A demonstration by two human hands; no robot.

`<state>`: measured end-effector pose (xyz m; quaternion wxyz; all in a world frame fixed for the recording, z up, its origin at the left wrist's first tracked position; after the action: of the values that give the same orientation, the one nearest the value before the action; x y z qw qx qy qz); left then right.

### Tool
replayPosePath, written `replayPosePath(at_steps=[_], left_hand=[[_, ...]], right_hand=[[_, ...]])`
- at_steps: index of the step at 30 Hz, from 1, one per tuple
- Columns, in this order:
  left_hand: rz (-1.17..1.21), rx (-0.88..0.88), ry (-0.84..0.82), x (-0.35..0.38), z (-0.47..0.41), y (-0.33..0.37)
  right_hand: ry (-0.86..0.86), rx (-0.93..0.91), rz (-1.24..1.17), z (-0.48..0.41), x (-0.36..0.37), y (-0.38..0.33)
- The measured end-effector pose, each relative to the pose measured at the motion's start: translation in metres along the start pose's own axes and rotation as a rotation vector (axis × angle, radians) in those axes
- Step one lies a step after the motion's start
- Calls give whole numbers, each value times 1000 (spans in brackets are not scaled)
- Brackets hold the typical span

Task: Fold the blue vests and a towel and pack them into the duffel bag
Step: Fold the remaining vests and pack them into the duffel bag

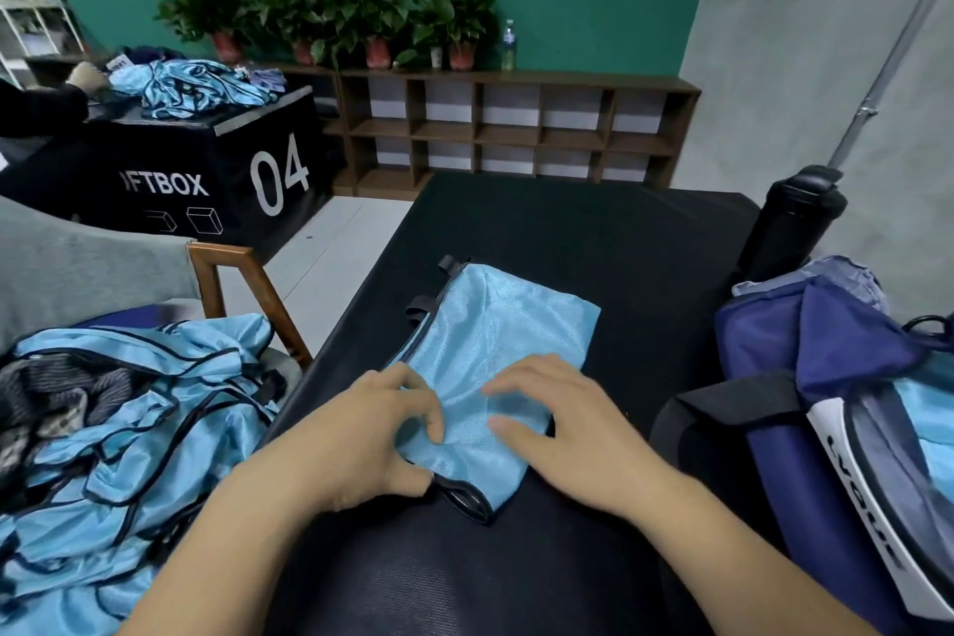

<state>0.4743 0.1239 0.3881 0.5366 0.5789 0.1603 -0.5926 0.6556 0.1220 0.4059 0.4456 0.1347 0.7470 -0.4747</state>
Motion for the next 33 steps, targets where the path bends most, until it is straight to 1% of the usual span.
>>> replayPosePath(at_steps=[3,5,7,8,11,14,16,20,24,26,30,31,33], left_hand=[[121,-5,39,-21,5,-19],[180,-36,121,-40,8,-33],[121,-98,228,-55,6,-47],[89,-140,253,-56,4,-54],[45,-244,241,-46,-9,-66],[40,-289,274,-46,-15,-70],[94,-312,280,-46,-15,-72],[175,-358,222,-41,-16,-74],[200,-349,165,-39,-16,-69],[195,-337,137,-39,-15,-63],[232,-274,-42,-25,-9,-44],[214,-249,-46,-27,-8,-38],[119,-196,67,-40,-7,-25]], right_hand=[[-209,-38,9,6,33,-31],[-309,-13,50,7,45,-31],[-320,7,36,6,40,-25],[-323,12,20,6,36,-23],[-372,33,-26,8,30,-15],[-400,29,-50,10,28,-9],[-383,15,-49,11,26,-5],[-301,-25,21,11,22,-1],[-217,-52,22,10,14,-2],[-169,1,-52,9,4,4],[4,115,-257,9,-23,21],[49,132,-297,8,-29,25],[127,177,-379,8,-39,38]])
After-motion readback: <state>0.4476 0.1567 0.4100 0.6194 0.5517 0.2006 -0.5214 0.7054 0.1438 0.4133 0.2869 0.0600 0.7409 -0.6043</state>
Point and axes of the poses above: each hand's wrist, its own z-axis away from the middle knuckle, its own x-axis out of the palm, y = z × x, the point moved 10 cm from there along -z, towards the middle knuckle, and after that the axes turned 11 degrees about -y, right-handed, at the moved point
